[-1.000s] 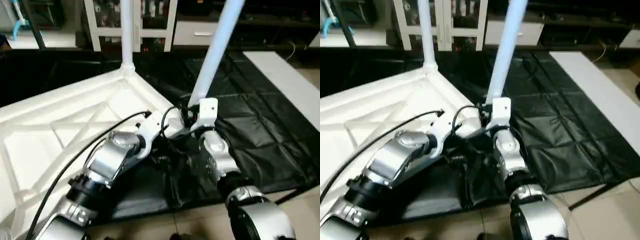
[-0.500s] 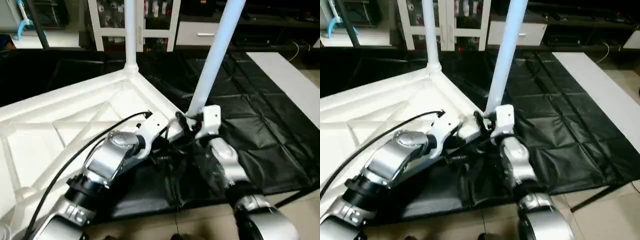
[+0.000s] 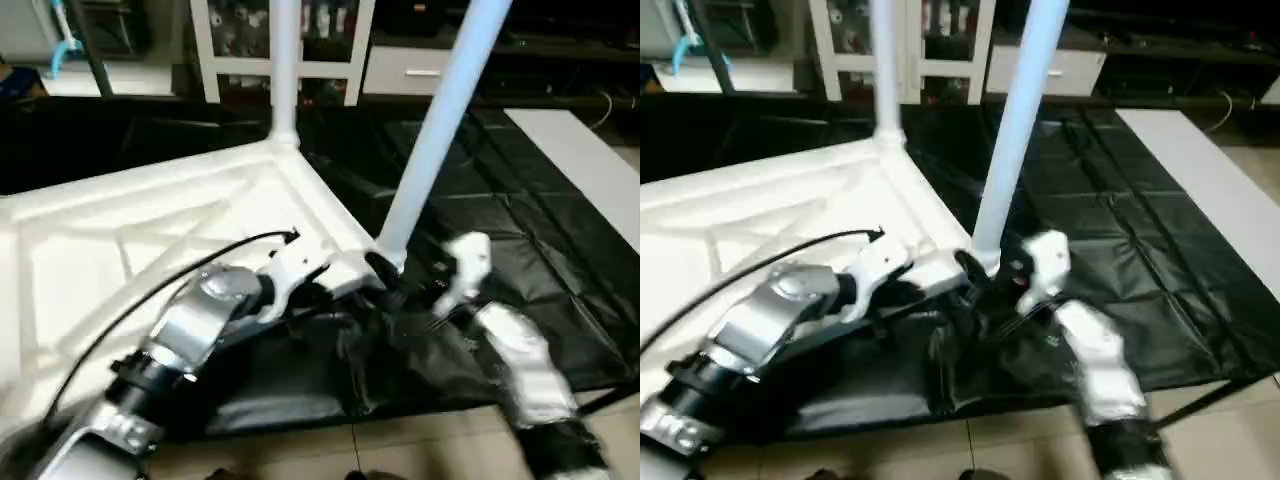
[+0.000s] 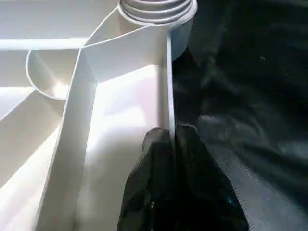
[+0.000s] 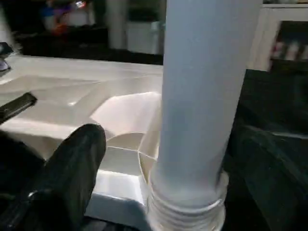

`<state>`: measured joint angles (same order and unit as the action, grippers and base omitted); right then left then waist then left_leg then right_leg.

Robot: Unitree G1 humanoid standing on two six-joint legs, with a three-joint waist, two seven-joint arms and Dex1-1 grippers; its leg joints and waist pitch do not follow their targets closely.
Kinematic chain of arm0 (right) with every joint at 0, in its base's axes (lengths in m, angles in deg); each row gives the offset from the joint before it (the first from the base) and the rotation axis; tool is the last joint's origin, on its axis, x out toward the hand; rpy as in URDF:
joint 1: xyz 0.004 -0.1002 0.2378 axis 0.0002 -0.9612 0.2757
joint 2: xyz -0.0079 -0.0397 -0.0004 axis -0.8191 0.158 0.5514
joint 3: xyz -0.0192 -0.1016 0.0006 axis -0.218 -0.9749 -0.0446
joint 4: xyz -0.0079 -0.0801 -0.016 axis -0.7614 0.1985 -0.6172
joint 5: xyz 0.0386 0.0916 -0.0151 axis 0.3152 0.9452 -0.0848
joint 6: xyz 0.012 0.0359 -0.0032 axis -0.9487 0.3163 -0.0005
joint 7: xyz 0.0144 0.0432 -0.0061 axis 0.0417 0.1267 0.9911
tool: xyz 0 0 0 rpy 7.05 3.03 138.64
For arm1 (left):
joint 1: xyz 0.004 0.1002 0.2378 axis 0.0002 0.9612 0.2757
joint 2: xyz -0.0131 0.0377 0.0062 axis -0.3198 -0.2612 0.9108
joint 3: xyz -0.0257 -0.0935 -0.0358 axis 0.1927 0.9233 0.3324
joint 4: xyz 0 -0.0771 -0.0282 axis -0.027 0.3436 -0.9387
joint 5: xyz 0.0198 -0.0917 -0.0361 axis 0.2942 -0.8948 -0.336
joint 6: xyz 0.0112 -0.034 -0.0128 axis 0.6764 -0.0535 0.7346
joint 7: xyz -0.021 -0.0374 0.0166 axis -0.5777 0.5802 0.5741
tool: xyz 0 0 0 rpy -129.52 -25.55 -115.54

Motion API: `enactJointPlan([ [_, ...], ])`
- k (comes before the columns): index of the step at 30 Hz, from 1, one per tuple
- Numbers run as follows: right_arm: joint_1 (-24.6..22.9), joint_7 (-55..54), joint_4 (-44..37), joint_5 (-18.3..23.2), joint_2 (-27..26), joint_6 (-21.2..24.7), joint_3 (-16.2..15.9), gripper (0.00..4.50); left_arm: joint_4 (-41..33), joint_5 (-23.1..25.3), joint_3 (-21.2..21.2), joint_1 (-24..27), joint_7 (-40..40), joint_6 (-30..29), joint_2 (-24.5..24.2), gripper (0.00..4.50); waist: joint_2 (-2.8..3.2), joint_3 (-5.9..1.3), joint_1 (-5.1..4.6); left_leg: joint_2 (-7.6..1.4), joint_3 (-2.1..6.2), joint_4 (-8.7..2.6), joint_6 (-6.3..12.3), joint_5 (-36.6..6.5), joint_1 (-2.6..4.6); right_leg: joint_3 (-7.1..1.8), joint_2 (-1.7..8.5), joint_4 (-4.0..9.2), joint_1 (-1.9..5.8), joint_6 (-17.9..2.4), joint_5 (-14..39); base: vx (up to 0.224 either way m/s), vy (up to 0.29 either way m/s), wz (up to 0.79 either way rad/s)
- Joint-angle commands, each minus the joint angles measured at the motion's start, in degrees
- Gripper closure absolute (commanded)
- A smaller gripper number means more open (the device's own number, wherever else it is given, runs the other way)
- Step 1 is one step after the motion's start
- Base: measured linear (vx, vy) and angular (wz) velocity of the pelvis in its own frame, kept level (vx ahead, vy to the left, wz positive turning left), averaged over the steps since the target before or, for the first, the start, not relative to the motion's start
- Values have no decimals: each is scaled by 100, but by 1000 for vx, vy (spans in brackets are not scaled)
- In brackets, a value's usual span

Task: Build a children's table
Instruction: Insert table leg to table base, then rotate leg to tighten

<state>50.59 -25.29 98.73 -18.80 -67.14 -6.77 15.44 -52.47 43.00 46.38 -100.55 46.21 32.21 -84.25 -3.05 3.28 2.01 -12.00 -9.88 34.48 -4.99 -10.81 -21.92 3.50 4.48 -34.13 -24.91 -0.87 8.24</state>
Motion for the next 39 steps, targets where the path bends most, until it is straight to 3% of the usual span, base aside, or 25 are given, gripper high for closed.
enactJointPlan([
  [1,25,477,-127,144,371,362,48,9,-300,-290,-231,88,739,537,-58,450,54,-402,-7,-101,-43,-421,318,-1226,104,-217,244,380,362,-1047,1462,0,0,0],
  [3,72,916,-181,303,632,551,39,9,-381,-323,-317,140,978,595,-187,450,51,-403,19,-110,-53,-411,324,-1274,135,-224,239,380,347,-1091,1477,0,0,0],
  [6,171,1656,-326,575,1040,851,19,9,-338,-272,-445,157,1156,741,-334,450,38,-395,70,-113,-49,-411,366,-1275,114,-220,245,381,358,-1029,1588,0,0,0],
  [7,225,1864,-271,559,1164,851,-4,9,-337,-272,-463,151,1208,762,-360,450,-42,-397,57,-117,-54,-411,365,-1255,95,-216,252,385,360,-988,1666,0,0,0],
  [8,235,1999,-302,564,1270,909,-16,9,-316,-270,-474,146,1263,814,-380,450,-10,-399,78,-113,-40,-410,338,-1213,92,-212,269,379,364,-952,1781,0,0,0],
  [10,264,2204,-322,568,1409,977,-51,9,-290,-283,-474,140,1325,879,-394,450,-22,-401,81,-108,-41,-401,328,-1164,87,-213,263,384,364,-913,1823,0,0,0],
  [11,311,2405,-333,594,1534,1081,-78,9,-263,-297,-466,131,1366,931,-396,450,-79,-408,88,-107,-41,-388,356,-1098,84,-213,268,368,373,-908,1832,0,0,0],
  [13,364,2707,-324,631,1664,1184,-145,9,-234,-285,-465,115,1371,950,-391,450,-62,-404,87,-109,-50,-383,384,-1059,85,-216,265,372,359,-927,1793,0,0,0],
  [14,374,2869,-343,656,1742,1256,-178,9,-205,-274,-459,110,1393,987,-387,450,-122,-406,86,-109,-56,-376,403,-1055,76,-213,268,380,361,-904,1844,0,0,0],
  [16,413,3126,-311,633,1872,1308,-253,9,-148,-251,-452,100,1419,1037,-388,450,-99,-403,99,-110,-47,-372,420,-1036,71,-210,272,374,360,-884,1911,0,0,0],
  [18,519,3366,-177,583,1968,1321,-305,9,-83,-242,-453,86,1461,1104,-408,450,-108,-411,98,-103,-47,-358,426,-1044,66,-208,274,375,360,-864,1965,0,0,0],
  [19,576,3448,-103,556,1987,1312,-307,9,-77,-245,-456,84,1481,1119,-413,450,-141,-414,92,-103,-45,-356,437,-1007,55,-202,276,370,363,-861,1964,0,0,0],
  [23,811,3563,212,457,1935,1256,-321,9,-86,-255,-458,81,1530,1116,-427,450,-122,-409,93,-107,-46,-351,400,-1014,78,-200,274,371,338,-892,2021,0,0,0],
  [30,1162,3651,788,216,1715,1107,-502,63,-159,-280,-472,96,1651,1073,-470,450,-116,-414,89,-104,-40,-344,373,-1045,65,-195,271,341,346,-979,1920,0,0,0],
  [31,1175,3697,805,207,1718,1095,-518,75,-181,-278,-477,103,1653,1062,-474,450,-154,-409,91,-100,-41,-341,363,-1061,60,-190,272,349,345,-965,1972,0,0,0],
  [39,1300,4103,962,61,1811,1081,-691,138,-175,-257,-481,91,1707,1086,-509,450,-136,-408,104,-107,-38,-337,378,-1029,61,-200,274,328,344,-966,1923,0,0,0],
])
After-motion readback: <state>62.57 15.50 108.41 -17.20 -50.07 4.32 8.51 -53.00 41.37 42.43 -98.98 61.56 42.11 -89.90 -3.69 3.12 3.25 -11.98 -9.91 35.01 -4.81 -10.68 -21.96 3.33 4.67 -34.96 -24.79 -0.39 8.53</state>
